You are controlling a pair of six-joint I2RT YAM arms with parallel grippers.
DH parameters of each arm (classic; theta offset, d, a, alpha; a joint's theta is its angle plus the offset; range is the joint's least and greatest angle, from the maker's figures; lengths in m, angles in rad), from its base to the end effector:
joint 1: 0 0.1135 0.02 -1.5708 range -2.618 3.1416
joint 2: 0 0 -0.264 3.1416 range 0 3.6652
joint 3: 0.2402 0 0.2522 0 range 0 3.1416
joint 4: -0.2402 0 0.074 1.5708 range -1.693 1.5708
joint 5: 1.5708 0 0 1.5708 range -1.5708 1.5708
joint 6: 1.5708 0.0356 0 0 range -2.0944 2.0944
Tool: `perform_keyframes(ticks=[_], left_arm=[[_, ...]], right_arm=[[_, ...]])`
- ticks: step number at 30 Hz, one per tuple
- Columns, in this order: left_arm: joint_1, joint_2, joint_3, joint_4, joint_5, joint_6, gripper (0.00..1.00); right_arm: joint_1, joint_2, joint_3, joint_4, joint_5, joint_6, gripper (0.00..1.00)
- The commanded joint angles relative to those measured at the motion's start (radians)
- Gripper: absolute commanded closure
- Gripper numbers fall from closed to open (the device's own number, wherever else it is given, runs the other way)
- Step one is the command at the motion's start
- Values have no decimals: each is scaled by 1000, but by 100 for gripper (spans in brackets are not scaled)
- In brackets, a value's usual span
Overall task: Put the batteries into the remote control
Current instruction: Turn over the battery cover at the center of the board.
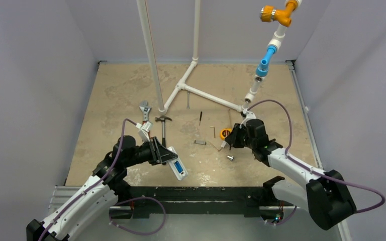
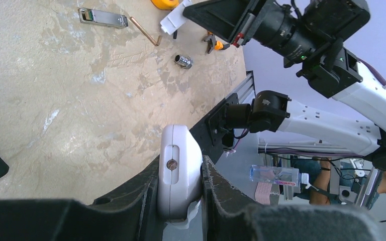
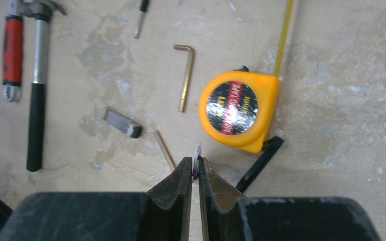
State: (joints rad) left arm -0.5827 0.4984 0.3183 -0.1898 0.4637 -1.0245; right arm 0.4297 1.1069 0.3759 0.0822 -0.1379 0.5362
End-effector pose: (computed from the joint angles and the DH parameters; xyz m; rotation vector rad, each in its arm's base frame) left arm 0.1069 -0.0895 0.2166 -0.1345 2.2161 -1.4396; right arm 0.1901 0.0925 0.1647 0.0436 2.2994 0.6708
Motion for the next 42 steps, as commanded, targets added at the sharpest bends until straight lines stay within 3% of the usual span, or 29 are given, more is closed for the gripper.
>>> perform_keyframes(ticks=[1, 5, 11, 20, 32, 42], left_arm=[[5, -12, 38, 29, -1, 18, 100], [6, -15, 51, 12, -9, 30, 100], [6, -9, 70, 0, -12, 38, 100], [6, -31, 135, -105, -55, 101, 100], [7, -39, 206, -214, -116, 162, 100], [7, -60, 203, -235, -129, 160, 100]], right_arm=[[-6, -89, 82, -51, -89, -60, 91], [24, -132, 128, -143, -87, -84, 94], [220, -114, 197, -282, 151, -109, 99], [427, -106, 272, -449, 345, -116, 100], [710, 311, 593, -917, 561, 51, 100], [747, 534, 778, -1021, 586, 47, 98]])
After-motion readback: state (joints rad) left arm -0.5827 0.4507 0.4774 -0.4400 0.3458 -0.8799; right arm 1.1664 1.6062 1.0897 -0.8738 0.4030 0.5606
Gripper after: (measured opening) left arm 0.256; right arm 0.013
